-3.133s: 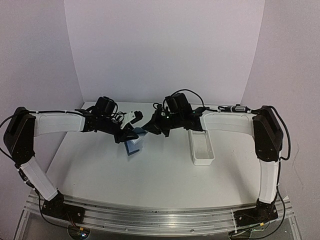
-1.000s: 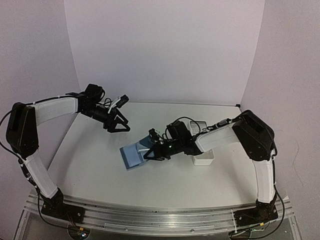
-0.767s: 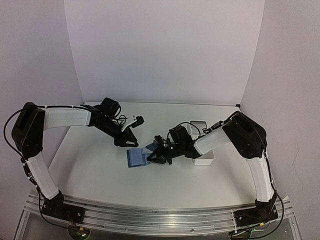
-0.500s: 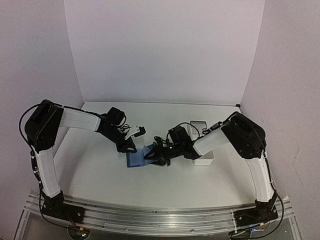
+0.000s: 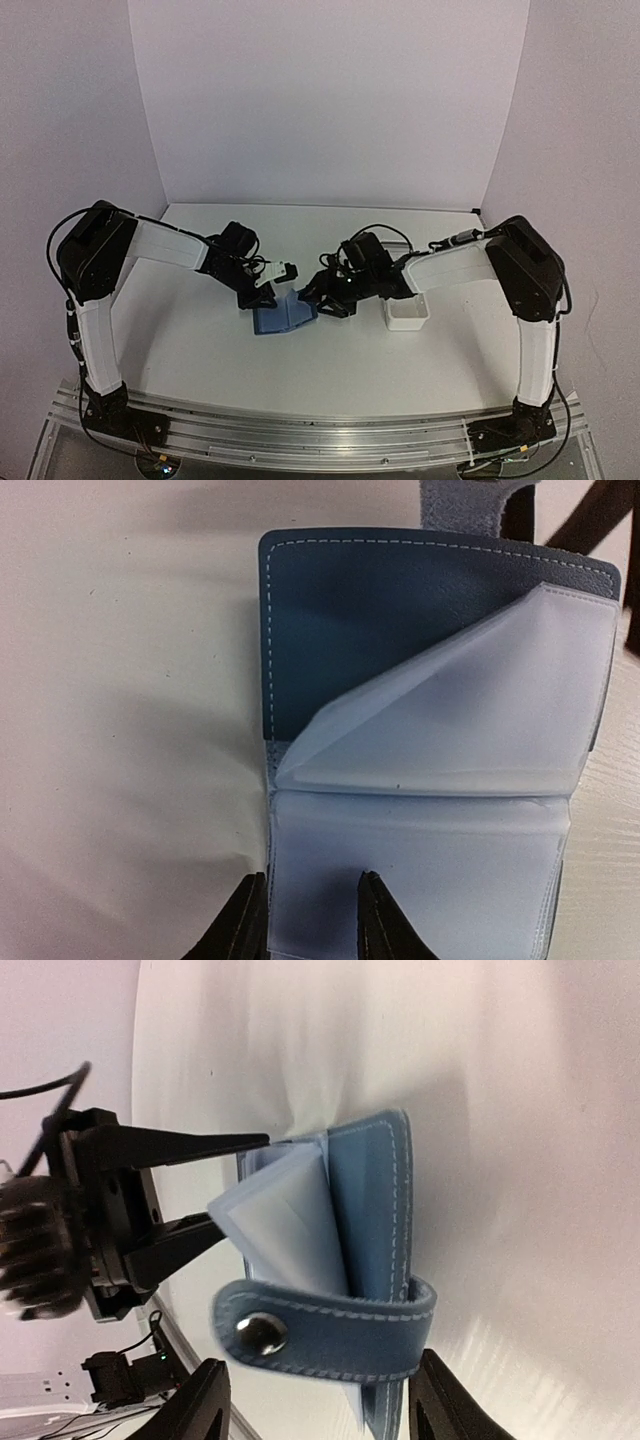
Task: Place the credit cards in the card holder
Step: Open the card holder at the center of the board.
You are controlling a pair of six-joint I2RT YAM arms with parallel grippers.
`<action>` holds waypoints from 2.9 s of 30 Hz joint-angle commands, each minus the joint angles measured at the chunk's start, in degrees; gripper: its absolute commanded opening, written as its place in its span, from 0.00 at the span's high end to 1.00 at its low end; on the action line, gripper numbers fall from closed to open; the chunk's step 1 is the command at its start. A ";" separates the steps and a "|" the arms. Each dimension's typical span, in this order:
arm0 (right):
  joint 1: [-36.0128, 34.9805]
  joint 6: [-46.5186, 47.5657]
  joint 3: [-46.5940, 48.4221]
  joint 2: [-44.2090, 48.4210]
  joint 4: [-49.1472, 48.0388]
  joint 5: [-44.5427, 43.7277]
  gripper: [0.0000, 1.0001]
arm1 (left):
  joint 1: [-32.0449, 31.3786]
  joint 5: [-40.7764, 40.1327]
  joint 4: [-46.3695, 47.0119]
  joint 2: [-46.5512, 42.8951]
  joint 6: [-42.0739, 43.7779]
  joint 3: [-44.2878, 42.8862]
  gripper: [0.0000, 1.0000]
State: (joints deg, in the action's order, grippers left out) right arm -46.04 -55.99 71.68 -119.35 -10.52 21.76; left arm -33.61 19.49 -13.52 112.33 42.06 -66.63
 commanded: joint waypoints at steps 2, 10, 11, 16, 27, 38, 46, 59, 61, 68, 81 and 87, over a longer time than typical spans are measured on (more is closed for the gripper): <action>-1.50 11.04 6.73 10.63 15.01 -16.03 0.43 | -0.06 -2.07 0.95 0.30 2.67 1.88 0.70; -4.37 19.32 12.07 9.39 18.06 -11.38 0.95 | 0.65 -1.59 -0.25 -0.88 -1.13 -1.53 0.70; -4.49 19.31 11.90 8.64 17.77 -9.43 0.98 | 0.83 -1.15 -0.94 -1.27 -1.64 -1.96 0.70; -5.20 22.58 7.16 7.58 10.43 -5.31 1.00 | 4.02 7.26 -6.11 -5.08 -6.37 -6.33 0.68; -4.66 20.12 18.04 -8.06 8.42 -9.92 1.00 | 1.51 9.66 -0.71 -15.31 3.61 8.51 0.52; -2.74 19.20 16.35 -11.78 8.21 -15.47 1.00 | -2.51 3.58 7.83 -11.84 19.02 18.15 0.30; -1.88 15.91 11.89 -11.00 7.68 -17.80 1.00 | -2.36 -5.52 13.27 -7.72 18.99 17.53 0.50; -1.10 18.78 14.27 -8.61 5.87 -14.92 1.00 | -2.17 3.33 7.60 -12.16 22.18 19.09 0.48; -1.14 20.14 16.06 -8.35 5.71 -13.34 1.00 | -2.18 5.13 7.10 -13.58 21.63 19.05 0.46; -1.13 23.67 20.11 -4.52 3.33 -8.56 0.90 | -2.21 8.70 4.21 -18.60 16.68 15.52 0.40; 4.26 30.60 21.34 3.74 2.52 -5.07 0.61 | -2.12 12.02 2.50 -22.82 10.94 12.88 0.38; 12.44 46.49 11.72 15.30 3.89 -8.82 0.20 | 0.58 14.51 8.04 -22.89 -1.95 12.50 0.22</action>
State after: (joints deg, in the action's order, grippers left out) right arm -38.98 -23.24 88.71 -114.89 -6.52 15.18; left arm -35.27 30.87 -9.87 91.39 50.43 -51.72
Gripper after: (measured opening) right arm 0.698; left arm 0.722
